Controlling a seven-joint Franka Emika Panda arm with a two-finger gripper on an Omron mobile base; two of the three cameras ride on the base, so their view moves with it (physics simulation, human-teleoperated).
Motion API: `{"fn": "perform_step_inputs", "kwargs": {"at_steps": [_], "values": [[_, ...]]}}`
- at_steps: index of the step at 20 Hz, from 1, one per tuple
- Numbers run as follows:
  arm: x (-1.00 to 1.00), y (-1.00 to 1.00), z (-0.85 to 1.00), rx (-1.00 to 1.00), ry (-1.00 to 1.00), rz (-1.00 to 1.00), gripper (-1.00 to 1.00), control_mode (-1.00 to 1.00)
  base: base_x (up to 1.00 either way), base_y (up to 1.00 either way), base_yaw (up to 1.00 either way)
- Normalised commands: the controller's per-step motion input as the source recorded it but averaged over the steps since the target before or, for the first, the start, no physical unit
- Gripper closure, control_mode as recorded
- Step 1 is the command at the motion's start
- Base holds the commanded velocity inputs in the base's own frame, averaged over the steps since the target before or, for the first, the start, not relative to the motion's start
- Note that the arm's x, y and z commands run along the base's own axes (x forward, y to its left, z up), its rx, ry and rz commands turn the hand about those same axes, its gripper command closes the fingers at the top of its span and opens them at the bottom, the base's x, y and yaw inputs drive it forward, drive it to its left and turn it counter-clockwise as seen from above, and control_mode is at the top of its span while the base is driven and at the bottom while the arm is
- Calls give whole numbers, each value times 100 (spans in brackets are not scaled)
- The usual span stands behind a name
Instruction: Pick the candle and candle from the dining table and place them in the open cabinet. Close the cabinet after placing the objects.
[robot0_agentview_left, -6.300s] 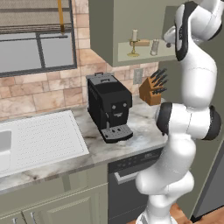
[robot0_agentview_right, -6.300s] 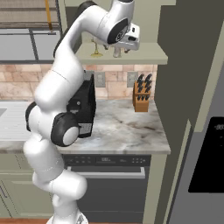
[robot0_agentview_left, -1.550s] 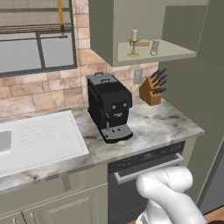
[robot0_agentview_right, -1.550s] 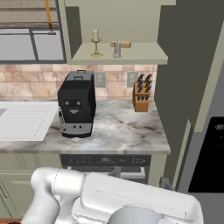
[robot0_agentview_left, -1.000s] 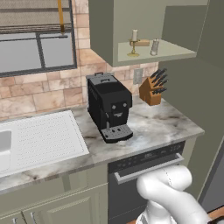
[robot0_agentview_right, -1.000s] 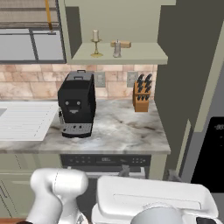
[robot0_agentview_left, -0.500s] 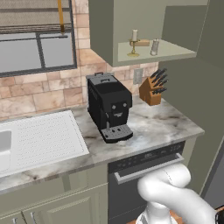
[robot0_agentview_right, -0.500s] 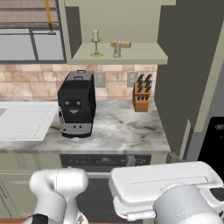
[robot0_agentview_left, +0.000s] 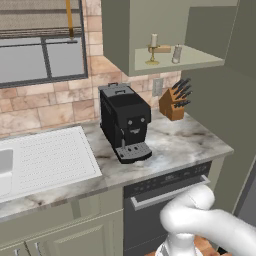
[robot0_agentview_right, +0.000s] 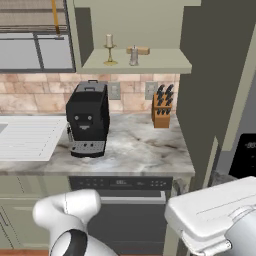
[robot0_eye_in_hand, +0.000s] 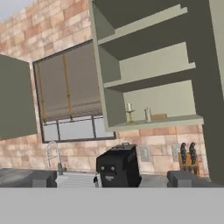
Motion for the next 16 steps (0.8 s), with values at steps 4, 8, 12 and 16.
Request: {"fn": "perform_step_inputs", "kwargs": {"at_steps": [4,8,12,16], "values": [[1,-34,0,0,0,25,-100,-100,0,0,0],[-9,-55,0,0,0,25,-100,-100,0,0,0],[-3,-41,0,0,0,27,-100,-100,0,0,0],[0,-36,0,1,0,30,-100,-100,0,0,0]]}}
